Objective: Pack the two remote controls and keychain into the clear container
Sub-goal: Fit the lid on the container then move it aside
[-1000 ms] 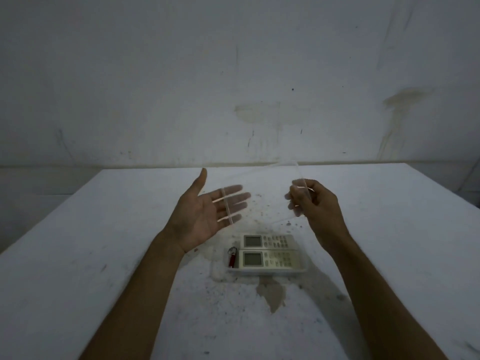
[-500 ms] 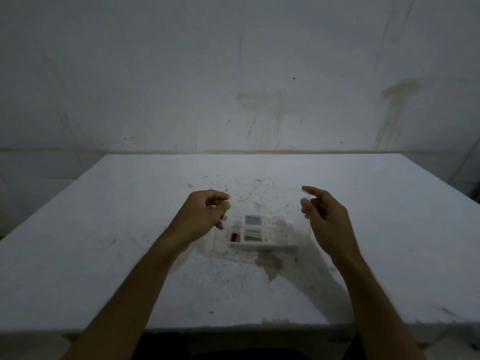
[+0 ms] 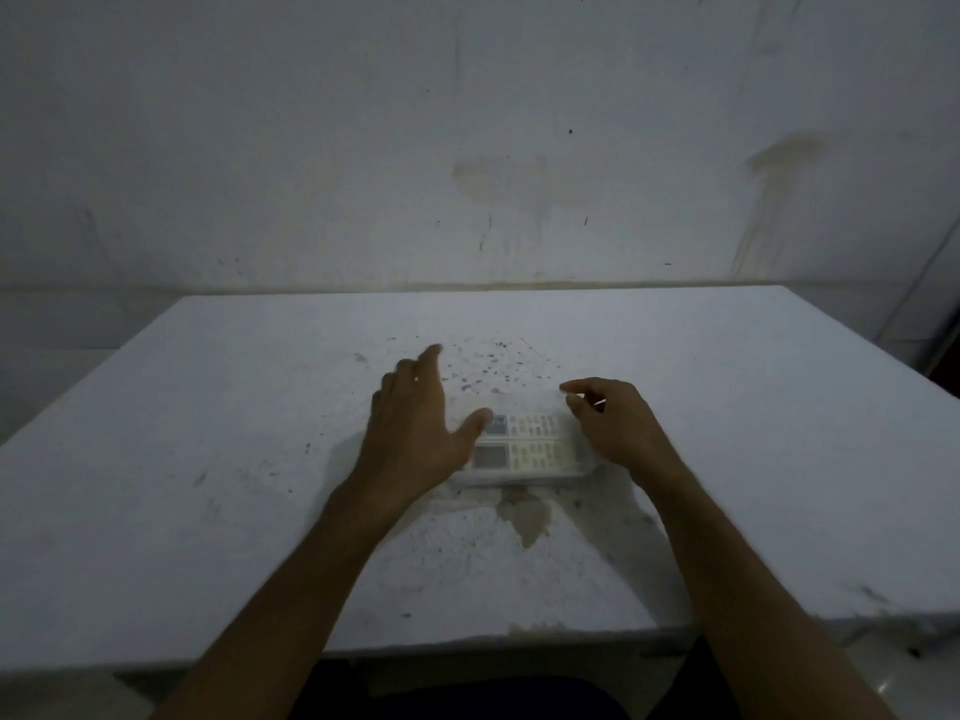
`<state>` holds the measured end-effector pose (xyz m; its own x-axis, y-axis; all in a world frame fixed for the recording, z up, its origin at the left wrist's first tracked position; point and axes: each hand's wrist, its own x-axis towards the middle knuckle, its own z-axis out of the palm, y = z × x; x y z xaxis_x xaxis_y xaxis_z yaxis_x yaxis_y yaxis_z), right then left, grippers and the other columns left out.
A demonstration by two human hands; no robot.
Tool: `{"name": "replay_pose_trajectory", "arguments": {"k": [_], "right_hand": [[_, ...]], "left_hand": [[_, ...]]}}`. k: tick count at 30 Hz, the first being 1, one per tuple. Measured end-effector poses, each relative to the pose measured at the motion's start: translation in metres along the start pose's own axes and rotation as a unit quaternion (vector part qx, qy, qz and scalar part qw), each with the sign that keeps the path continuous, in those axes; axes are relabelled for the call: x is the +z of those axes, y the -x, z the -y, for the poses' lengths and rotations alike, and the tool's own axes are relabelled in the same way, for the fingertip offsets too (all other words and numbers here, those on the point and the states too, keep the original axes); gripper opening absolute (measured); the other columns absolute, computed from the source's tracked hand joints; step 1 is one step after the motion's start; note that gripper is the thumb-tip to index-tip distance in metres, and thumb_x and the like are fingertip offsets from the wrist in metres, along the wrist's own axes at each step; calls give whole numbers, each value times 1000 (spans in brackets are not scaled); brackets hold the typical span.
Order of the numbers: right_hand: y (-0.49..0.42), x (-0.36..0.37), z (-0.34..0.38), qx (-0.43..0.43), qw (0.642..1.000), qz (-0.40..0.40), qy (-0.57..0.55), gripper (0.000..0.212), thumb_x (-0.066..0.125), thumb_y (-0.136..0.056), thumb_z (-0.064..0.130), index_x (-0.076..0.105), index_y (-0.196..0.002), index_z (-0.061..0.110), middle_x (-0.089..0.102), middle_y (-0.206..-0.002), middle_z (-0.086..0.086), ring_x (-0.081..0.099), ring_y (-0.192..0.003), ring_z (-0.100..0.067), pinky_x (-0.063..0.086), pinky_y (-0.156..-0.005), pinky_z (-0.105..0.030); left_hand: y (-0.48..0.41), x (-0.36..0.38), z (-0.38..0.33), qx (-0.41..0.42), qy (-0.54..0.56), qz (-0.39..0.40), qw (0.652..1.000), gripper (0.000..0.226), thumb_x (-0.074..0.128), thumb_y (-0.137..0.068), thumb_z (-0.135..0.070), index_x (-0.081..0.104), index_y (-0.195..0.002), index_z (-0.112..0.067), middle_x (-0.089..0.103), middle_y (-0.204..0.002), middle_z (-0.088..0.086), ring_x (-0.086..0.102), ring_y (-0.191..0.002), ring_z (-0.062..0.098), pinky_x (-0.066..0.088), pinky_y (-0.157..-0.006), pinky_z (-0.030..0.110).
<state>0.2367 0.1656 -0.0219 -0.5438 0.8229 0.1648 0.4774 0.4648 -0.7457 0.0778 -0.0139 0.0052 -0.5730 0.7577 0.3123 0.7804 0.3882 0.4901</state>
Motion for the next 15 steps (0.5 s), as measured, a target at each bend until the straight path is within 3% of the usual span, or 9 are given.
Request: {"name": "replay_pose_trajectory", "arguments": {"k": [4, 6, 10, 15], "right_hand": [[7, 3, -3, 32, 997, -19, -69, 30, 57, -102, 27, 71, -126, 16, 70, -120, 1, 62, -102, -13, 53, -90, -32], [10, 3, -4, 34, 996, -19, -78, 27, 59, -101, 29, 72, -121, 17, 69, -108, 4, 64, -97, -14, 52, -81, -27], [11, 2, -6, 38, 996, -12, -86, 26, 60, -100, 32, 72, -119, 20, 69, -102, 5, 65, -90, -9, 51, -75, -25], [13, -1, -7, 20, 995, 8, -95, 27, 57, -101, 33, 73, -119, 21, 70, -103, 9, 64, -90, 1, 55, -82, -25]], "left_hand": [[-13, 14, -31, 186, -77, 148, 968, 118, 63, -67, -86, 17, -159, -27, 27, -163, 2, 21, -147, 26, 17, -120, 48], [-23, 24, -38, 211, -113, 217, 946, 124, 59, -62, -91, 14, -159, -28, 26, -163, 2, 19, -148, 26, 15, -120, 50], [-39, 26, -41, 218, -147, 272, 926, 110, 64, -62, -89, 34, -150, -31, 45, -149, 0, 41, -131, 24, 31, -110, 46], [-42, 27, -31, 227, -121, 255, 932, 110, 64, -59, -90, 35, -149, -33, 47, -147, -2, 44, -125, 18, 32, -105, 39]]}}
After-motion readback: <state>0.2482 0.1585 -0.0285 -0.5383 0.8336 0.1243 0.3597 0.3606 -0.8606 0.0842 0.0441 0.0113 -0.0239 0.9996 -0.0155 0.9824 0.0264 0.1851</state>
